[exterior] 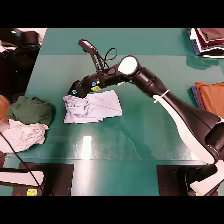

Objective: Fold the shirts.

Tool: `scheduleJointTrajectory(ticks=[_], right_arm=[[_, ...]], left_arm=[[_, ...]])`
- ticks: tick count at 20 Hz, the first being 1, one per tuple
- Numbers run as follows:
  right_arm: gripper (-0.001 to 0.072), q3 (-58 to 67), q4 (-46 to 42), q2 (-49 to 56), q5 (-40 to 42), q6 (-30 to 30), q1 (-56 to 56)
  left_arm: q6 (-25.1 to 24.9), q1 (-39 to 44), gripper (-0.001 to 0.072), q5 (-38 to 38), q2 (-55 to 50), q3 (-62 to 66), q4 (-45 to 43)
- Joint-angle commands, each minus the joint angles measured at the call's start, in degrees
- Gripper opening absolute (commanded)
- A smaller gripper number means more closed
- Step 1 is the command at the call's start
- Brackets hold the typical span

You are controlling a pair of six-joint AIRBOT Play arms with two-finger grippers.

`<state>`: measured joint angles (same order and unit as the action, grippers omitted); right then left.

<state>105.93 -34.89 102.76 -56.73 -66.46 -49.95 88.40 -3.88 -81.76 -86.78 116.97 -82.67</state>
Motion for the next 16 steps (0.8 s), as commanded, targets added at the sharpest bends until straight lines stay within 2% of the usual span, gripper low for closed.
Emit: scheduleJointTrajectory(ticks=[1,4,6,9,10,11,16], right_arm=[[0.0453,-2.21,-3.26,-0.52,-5.53,-2.60,3.69],[0.0453,-12.87,-6.93,-5.92,-9.27,-4.39,11.96],[0.0453,-21.44,-10.12,-9.51,-8.83,-6.21,17.81],[0.0470,-30.86,-9.55,-11.08,-7.89,-6.60,25.62],[0.0572,-32.68,-9.42,-10.56,-7.69,-6.60,27.61],[0.0593,-33.88,-8.24,-9.66,-7.74,-6.60,28.83],[0.0592,-30.56,-3.56,-1.70,-8.41,-6.56,27.34]], left_arm=[[0.11,-2.40,0.0021,0.20,4.74,-0.26,-0.96],[0.11,-2.40,0.0022,0.13,5.84,-0.26,1.18],[0.11,-2.38,0.0022,-0.20,5.77,-0.33,3.45],[0.07,-2.21,0.0022,0.50,5.77,-0.55,8.22],[0.07,-2.01,0.0021,0.94,5.79,-0.76,9.18],[0.07,-1.90,0.0021,1.42,5.77,-1.14,9.44],[-0.37,-0.66,0.0021,2.40,5.70,-3.26,10.78]])
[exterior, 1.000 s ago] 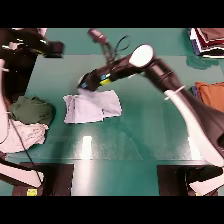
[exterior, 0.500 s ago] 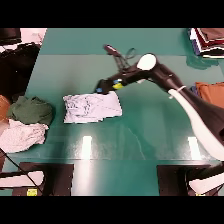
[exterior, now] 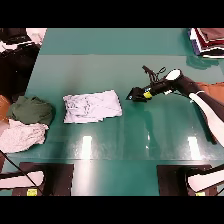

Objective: Fold the shirts.

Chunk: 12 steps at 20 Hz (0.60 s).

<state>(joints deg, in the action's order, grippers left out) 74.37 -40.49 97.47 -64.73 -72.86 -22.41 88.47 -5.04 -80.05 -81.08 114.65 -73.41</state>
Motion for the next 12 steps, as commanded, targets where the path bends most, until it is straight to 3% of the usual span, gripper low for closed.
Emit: scheduleJointTrajectory(ticks=[1,6,8,10,11,12], right_arm=[[0.0586,3.23,2.12,5.55,-0.72,-0.17,-1.92],[0.0571,14.34,8.52,15.54,-3.48,-0.22,-9.92],[0.0447,18.56,9.22,18.45,-3.21,-0.20,-12.70],[0.0427,21.70,8.96,19.56,-1.70,-0.20,-14.47],[0.0317,22.91,8.94,19.56,-0.57,-0.15,-14.95],[0.0153,24.13,8.94,19.56,-0.02,-0.15,-14.97]], left_arm=[[-0.42,0.90,0.0022,0.90,0.00,-0.92,1.70],[-0.44,1.49,0.0021,1.38,0.02,-0.92,2.03],[-0.44,1.49,0.0022,1.22,0.02,-0.92,2.10],[-0.44,1.49,0.0021,1.05,0.02,-0.92,2.40],[-0.44,1.49,0.0021,1.01,0.02,-0.92,2.60],[-0.44,1.49,0.0021,1.01,0.02,-0.92,3.08]])
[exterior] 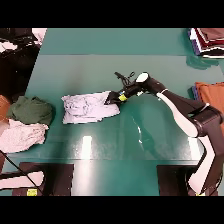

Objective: Fold the shirts.

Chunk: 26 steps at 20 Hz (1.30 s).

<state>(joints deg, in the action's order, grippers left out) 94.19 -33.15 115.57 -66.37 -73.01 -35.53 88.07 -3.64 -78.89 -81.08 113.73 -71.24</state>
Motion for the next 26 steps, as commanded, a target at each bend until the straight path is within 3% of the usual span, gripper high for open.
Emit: scheduleJointTrajectory(ticks=[1,3,6,11,17,22,26], right_arm=[[0.0081,5.62,1.57,1.46,1.86,0.02,-1.68],[0.0014,8.52,1.57,1.42,1.77,0.02,-0.55],[0.0013,12.28,0.48,-0.55,1.42,-0.20,3.28],[0.0013,15.37,-16.74,-11.41,-1.38,-5.68,15.61],[0.0013,16.28,-30.12,-23.19,-2.82,-6.47,36.83],[0.0013,16.31,-29.99,-22.62,-0.17,-5.40,54.27],[0.0013,16.31,-29.38,-21.62,-0.22,-4.68,61.33]], left_arm=[[-0.04,0.09,0.0021,-0.13,0.02,0.00,1.66],[-0.04,0.09,0.0021,-0.13,0.02,0.00,3.17],[-0.07,2.05,0.0020,-0.09,0.04,0.00,3.02],[-0.55,10.56,0.0021,2.99,0.02,0.00,2.60],[-0.46,18.58,0.0021,6.93,0.02,0.00,2.62],[0.13,22.84,0.0021,8.11,0.02,0.00,2.64],[0.50,24.00,0.0021,9.68,0.02,0.00,2.69]])
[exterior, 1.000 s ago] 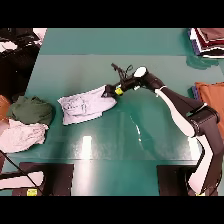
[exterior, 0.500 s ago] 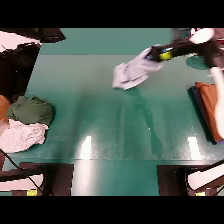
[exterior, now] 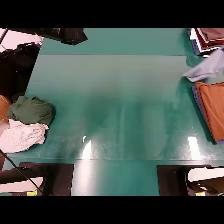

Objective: Fold the shirts.

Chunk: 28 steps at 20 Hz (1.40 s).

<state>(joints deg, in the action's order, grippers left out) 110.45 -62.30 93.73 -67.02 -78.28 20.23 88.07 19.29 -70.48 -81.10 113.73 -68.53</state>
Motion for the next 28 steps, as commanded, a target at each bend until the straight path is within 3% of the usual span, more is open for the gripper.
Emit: scheduleJointTrajectory(ticks=[1,9,15,18,23,24,25,26,28], right_arm=[[0.0013,0.07,-0.22,0.02,0.46,0.83,6.21],[0.0013,0.07,-0.37,-6.71,-8.63,2.19,9.97],[0.0014,-0.98,-0.94,-11.43,-21.40,-3.50,17.00],[0.0014,-9.68,-2.56,-15.47,-23.23,-3.80,21.27],[0.0034,-28.52,-14.67,-23.91,-23.17,-3.78,27.08],[0.0194,-31.36,-15.80,-25.11,-23.15,-3.78,28.52],[0.0432,-33.86,-15.82,-26.10,-23.12,-3.78,30.08],[0.0608,-35.93,-15.67,-27.08,-23.19,-3.80,31.95],[0.0630,-38.27,-14.03,-29.24,-22.67,-4.20,34.75]], left_arm=[[0.52,1.07,0.0021,1.55,0.04,0.00,0.02],[0.39,1.07,0.0021,2.19,0.02,0.00,-0.07],[-0.04,1.07,0.0021,2.43,0.02,0.00,-0.07],[-1.14,1.07,0.0022,2.38,0.02,0.00,-0.07],[-1.55,1.07,0.0022,2.36,0.02,0.00,-0.07],[-1.55,1.07,0.0021,2.36,0.02,0.00,-0.07],[-1.55,1.07,0.0022,2.36,0.02,0.00,-0.07],[-1.57,1.07,0.0022,2.38,0.02,0.00,-0.07],[-1.90,1.07,0.0021,2.34,0.02,0.00,-0.07]])
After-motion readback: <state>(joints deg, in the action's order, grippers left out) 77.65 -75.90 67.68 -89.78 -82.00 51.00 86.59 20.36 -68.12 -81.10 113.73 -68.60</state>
